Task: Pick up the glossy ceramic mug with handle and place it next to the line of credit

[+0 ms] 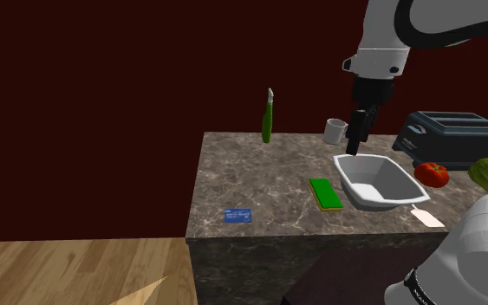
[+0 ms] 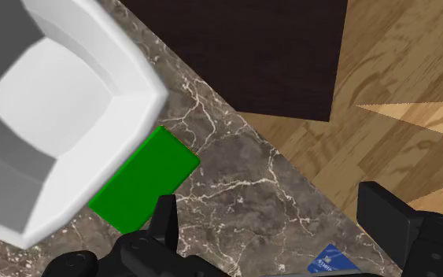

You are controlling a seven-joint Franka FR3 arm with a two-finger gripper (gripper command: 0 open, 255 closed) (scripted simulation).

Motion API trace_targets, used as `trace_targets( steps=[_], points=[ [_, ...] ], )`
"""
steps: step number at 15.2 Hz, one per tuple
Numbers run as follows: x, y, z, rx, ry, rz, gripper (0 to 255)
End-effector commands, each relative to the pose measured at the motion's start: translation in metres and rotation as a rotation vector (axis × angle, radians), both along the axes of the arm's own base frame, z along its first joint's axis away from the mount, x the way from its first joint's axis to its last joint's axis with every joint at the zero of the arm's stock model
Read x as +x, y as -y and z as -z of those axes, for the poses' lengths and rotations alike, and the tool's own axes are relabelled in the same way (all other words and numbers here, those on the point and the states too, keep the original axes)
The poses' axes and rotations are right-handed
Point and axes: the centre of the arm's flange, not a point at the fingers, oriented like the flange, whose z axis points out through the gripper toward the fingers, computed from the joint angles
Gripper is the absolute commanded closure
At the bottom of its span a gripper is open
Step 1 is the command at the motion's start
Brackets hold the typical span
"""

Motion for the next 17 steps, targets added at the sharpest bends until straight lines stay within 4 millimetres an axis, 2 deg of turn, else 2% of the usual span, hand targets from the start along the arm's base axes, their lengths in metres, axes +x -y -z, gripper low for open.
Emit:
trace_targets(
  steps=[1,17],
  points=[
    [0.0,0.0,0.0,0.0,0.0,0.0,0],
    [0.101,0.155,0.076,-0.042,0.074,0.091,0]
  ],
)
